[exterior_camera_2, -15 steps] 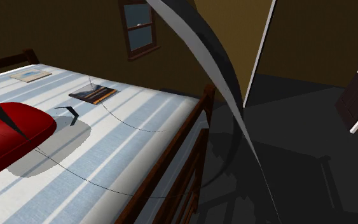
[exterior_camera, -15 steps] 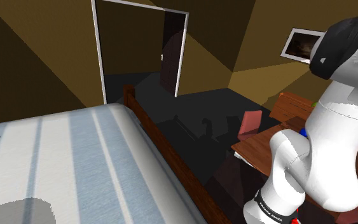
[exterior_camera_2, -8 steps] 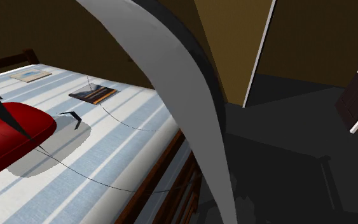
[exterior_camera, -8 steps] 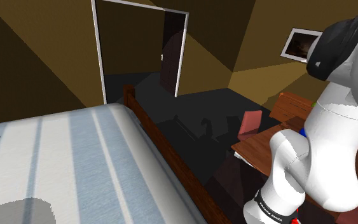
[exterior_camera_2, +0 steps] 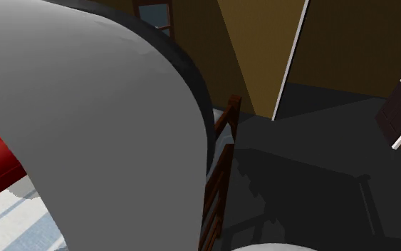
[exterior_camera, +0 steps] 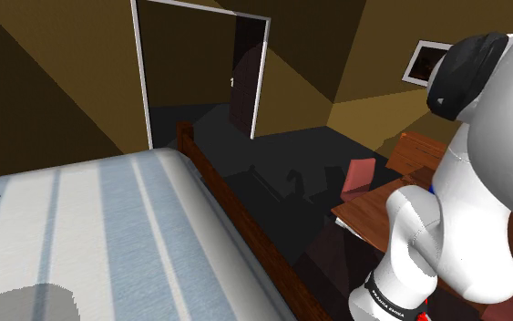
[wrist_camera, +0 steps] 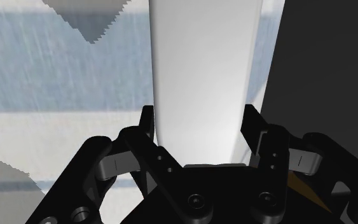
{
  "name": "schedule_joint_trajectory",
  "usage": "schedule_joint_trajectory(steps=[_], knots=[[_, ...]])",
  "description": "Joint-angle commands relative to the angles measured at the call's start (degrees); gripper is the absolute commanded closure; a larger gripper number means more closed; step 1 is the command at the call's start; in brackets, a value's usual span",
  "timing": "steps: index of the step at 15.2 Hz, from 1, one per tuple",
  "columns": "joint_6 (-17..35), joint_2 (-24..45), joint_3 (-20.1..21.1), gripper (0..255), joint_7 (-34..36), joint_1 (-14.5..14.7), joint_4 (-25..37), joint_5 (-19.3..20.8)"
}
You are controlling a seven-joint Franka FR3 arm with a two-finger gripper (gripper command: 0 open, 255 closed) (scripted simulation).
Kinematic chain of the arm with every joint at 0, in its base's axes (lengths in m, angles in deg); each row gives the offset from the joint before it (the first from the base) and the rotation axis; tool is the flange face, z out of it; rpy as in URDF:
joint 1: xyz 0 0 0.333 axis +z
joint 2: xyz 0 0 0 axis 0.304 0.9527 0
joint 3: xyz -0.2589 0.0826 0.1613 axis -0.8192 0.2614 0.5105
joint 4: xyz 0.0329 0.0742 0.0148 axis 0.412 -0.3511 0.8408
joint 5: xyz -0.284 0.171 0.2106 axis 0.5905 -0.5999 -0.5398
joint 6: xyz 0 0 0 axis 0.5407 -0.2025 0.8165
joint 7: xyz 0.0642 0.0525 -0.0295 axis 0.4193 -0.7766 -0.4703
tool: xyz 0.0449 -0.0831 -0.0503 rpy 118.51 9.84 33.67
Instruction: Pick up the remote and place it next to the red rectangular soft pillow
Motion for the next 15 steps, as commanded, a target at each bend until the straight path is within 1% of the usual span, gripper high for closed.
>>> schedule_joint_trajectory(steps=[1,10,15], knots=[[1.38,0.44,-0.08,255,0.32,0.08,-1.01,0.42],[7.57,4.71,-1.08,255,2.85,1.06,-3.96,4.11],[7.57,4.71,-1.09,255,2.85,1.06,-3.96,4.11]])
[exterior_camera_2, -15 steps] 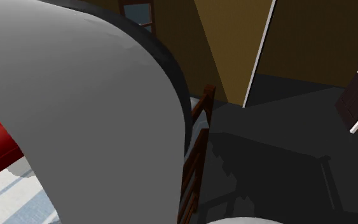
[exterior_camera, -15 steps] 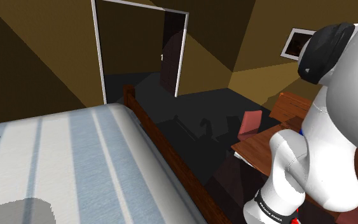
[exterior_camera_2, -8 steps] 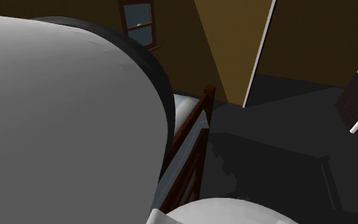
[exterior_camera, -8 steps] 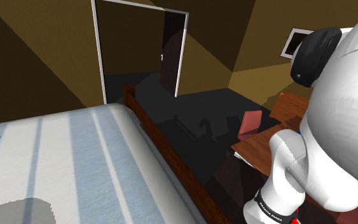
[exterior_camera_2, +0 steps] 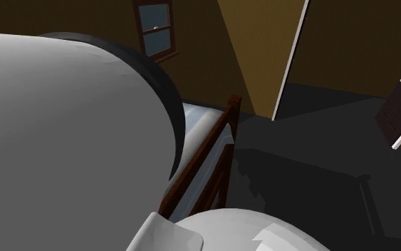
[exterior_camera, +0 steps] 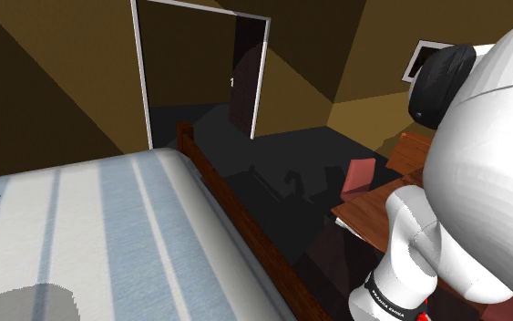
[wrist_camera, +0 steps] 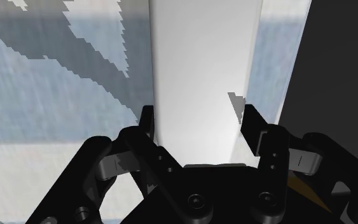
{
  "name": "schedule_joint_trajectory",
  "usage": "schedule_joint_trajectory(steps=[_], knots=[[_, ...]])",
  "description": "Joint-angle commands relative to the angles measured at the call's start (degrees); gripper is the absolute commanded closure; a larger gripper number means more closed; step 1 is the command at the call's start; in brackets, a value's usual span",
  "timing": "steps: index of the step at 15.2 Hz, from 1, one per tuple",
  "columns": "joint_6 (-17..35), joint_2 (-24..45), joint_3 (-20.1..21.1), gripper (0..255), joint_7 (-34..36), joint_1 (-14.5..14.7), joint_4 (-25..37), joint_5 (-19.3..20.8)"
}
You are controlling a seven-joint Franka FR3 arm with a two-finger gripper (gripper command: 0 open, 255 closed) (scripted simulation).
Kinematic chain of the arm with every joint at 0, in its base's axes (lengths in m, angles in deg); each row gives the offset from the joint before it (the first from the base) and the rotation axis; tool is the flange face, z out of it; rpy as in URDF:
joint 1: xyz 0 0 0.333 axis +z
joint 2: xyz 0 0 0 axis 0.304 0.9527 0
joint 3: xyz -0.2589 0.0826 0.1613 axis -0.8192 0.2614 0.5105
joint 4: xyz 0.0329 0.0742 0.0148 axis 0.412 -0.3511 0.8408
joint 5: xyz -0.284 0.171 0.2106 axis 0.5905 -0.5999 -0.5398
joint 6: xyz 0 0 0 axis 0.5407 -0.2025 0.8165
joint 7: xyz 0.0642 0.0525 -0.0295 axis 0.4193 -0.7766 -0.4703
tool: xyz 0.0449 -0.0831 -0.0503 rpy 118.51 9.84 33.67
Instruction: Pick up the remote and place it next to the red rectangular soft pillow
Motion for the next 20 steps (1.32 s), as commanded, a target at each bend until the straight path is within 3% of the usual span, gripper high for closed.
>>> schedule_joint_trajectory(steps=[1,2,3,8,12,20], knots=[[0.04,0.00,0.00,255,0.00,0.00,-0.01,0.01],[0.04,0.00,0.00,255,0.00,0.00,-0.01,0.01],[0.04,0.01,-0.01,0,0.00,0.00,-0.01,0.02],[0.03,0.01,-0.01,0,0.00,0.00,0.00,0.01],[-6.33,-4.25,1.11,0,-2.48,-1.04,3.12,-3.65],[-6.32,-4.25,1.07,0,-2.49,-1.01,3.12,-3.66]])
